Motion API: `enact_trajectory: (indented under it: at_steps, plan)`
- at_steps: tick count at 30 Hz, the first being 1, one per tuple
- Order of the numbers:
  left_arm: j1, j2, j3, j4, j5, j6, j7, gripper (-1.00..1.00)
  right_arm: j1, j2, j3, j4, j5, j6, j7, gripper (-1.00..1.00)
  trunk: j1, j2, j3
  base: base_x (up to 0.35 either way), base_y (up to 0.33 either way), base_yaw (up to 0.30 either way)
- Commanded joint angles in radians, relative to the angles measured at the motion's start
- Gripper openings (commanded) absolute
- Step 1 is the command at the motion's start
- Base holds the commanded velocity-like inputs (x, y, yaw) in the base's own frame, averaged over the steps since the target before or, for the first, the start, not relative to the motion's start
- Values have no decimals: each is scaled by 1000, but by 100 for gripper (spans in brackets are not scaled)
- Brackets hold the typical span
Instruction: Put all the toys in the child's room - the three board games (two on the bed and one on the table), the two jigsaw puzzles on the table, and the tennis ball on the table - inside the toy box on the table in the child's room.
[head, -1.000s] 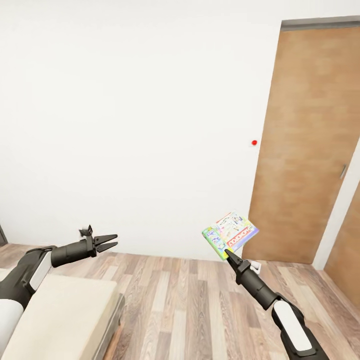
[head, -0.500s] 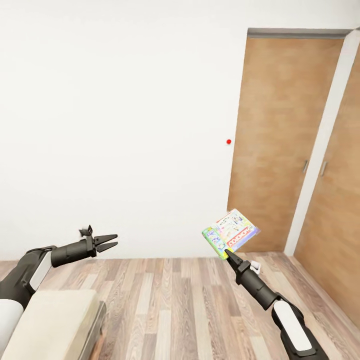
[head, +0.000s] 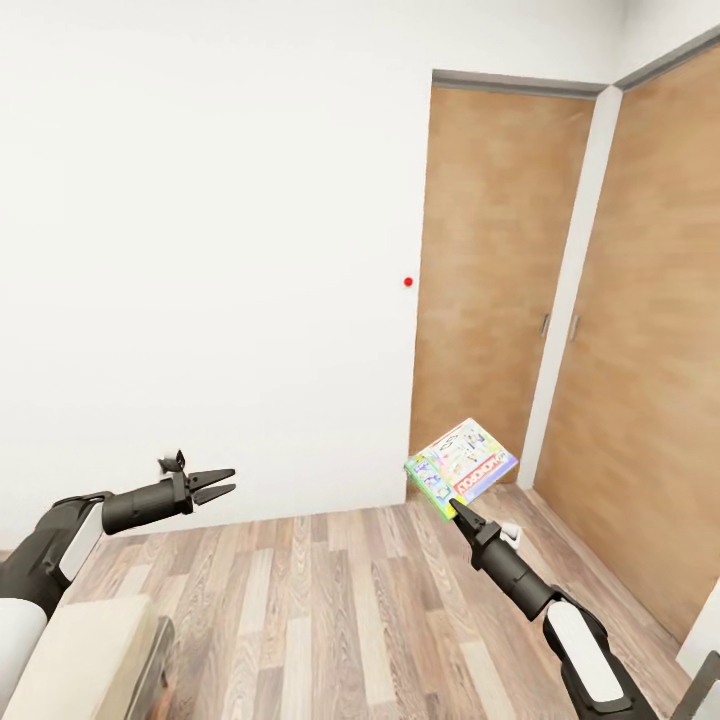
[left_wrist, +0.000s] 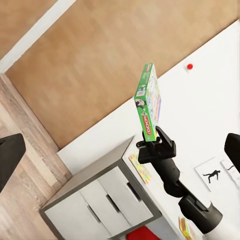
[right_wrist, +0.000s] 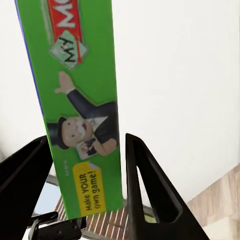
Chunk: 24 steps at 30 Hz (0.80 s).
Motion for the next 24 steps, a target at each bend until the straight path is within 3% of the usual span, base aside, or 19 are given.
enact_trajectory:
  at_steps: [1, 18, 24]
  plan:
    - [0, 0, 0, 0, 3, 9, -1, 100, -1, 0, -1, 1, -9, 9, 0, -100, 0, -1, 0, -126, 0, -281]
    - [0, 0, 0, 0, 3, 9, -1, 100, -1, 0, -1, 1, -9, 9, 0, -100, 0, -1, 0, -207, 90, -281]
    - [0, 0, 1, 0, 3, 9, -1, 100, -1, 0, -1, 1, -9, 9, 0, -100, 0, -1, 0, -73, 38, -281]
